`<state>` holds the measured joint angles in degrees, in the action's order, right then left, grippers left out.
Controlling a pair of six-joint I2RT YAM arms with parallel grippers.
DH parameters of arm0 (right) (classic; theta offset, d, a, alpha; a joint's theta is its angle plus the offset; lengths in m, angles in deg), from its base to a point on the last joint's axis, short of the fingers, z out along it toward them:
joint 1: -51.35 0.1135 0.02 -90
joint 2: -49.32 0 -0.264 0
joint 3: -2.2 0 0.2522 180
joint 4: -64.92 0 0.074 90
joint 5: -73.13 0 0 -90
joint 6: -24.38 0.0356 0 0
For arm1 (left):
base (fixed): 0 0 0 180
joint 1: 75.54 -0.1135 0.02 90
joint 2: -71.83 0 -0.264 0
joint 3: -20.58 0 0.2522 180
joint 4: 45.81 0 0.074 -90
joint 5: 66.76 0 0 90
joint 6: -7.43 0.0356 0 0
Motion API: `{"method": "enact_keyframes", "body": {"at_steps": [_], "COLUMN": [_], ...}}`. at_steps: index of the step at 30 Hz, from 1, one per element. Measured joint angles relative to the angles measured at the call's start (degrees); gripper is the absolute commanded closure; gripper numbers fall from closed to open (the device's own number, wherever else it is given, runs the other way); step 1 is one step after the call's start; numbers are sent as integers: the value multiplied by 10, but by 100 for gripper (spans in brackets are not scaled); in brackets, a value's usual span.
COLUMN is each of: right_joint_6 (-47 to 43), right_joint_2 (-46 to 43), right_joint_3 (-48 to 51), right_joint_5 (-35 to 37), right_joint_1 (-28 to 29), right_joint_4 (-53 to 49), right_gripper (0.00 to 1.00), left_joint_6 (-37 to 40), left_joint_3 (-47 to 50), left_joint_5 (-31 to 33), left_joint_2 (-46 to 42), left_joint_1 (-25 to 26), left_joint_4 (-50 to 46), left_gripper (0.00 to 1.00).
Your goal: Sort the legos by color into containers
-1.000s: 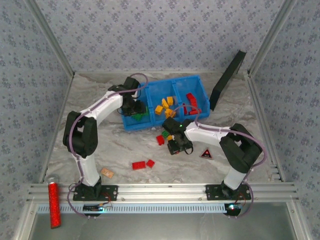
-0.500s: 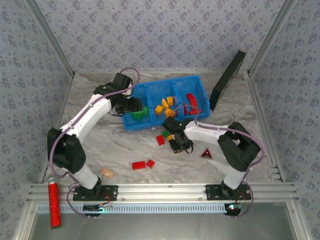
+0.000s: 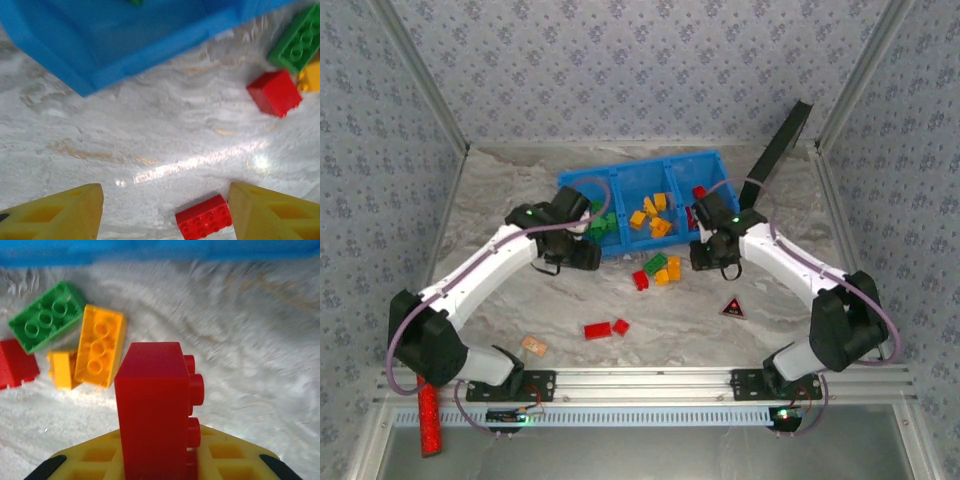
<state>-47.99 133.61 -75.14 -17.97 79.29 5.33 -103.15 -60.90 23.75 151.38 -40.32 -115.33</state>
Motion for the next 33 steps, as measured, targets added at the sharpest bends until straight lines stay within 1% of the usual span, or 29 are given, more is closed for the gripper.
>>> {"method": "enact_keyframes", "body": {"at_steps": [5,8,11,16,21,28,33], "right_joint_6": [-35,-54,-70,-83,-83,-85,-91], "right_joint_2": [20,46,74,127,188,265,299], "right_joint_3": [-45,-86,-123,-166,-194,-245,-266], "right_joint_5": [-2,-2,-2,-2,-2,-2,-2], "right_joint_1": [-57,-72,-82,-96,-107,-112,-115], "right_joint_4": [0,6,18,47,75,93,98], "right_gripper": [73,73,73,73,73,73,72], "left_joint_6": [-27,-60,-100,-170,-216,-251,-259], "left_joint_3": [49,56,56,68,72,73,70], "left_joint_5": [4,4,4,-5,-12,-19,-22], "left_joint_2": [0,5,18,36,46,58,94], "left_joint_1": [80,122,149,158,167,167,167], "left_joint_4": [11,28,52,95,120,154,160], "left_gripper": [31,30,30,30,29,29,29]}}
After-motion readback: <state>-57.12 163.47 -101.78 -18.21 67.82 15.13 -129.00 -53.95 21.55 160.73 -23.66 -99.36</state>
